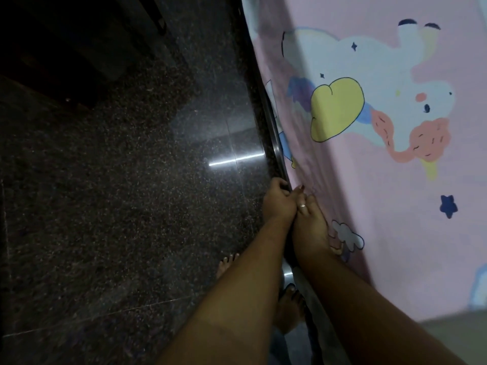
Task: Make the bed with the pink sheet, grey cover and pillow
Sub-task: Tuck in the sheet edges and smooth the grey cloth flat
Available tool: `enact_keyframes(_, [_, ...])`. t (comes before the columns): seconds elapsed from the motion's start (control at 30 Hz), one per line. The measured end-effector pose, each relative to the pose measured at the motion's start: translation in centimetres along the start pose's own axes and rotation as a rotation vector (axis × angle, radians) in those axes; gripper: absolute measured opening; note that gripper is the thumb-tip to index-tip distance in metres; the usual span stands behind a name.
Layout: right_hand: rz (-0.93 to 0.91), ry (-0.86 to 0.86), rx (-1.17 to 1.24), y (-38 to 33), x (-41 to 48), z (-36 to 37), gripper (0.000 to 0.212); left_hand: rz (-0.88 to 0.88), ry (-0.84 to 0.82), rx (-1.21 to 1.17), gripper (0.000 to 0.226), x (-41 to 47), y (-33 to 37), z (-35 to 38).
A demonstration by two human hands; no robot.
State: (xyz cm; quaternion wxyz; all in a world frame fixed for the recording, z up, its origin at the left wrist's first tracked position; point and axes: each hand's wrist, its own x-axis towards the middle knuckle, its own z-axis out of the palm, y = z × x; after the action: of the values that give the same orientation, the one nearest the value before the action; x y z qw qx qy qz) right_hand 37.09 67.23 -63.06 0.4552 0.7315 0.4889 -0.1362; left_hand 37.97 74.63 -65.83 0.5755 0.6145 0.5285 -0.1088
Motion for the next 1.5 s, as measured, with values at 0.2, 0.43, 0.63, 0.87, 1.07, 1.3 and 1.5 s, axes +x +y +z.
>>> enact_keyframes(0.2, [0.053,0.069,0.05,-0.2,1.1,0.4,0.071,0.029,-0.033,0.132,0.034,2.0,1.9,-0.7])
enact_keyframes(0.43, [0.155,0.073,0.164,-0.2,2.4,-0.2,0.065,0.118,0.095,0.164,0.022,2.6,3.7,-1.4])
enact_keyframes(0.63, [0.023,0.018,0.114,1.0,3.1,-0.8,0.059,0.126,0.071,0.467,0.021,3.5,5.5,-1.5])
enact_keyframes(0.87, [-0.049,-0.042,-0.111,2.1,3.2,-1.9,0.073,0.056,-0.011,0.64,0.029,4.5,7.5,-1.8])
enact_keyframes(1.07, [-0.093,-0.02,-0.22,3.8,6.0,-3.5,0.075,0.035,-0.02,0.583,0.027,5.9,8.1,-3.4])
enact_keyframes(1.3, [-0.099,-0.054,-0.158,7.9,8.9,-7.3,0.063,-0.06,-0.028,-0.167,0.027,4.9,3.2,-3.6])
enact_keyframes(1.5, [-0.111,-0.093,-0.233,8.9,9.5,-7.5,0.078,0.052,-0.082,0.01,0.037,1.2,-1.1,-0.3])
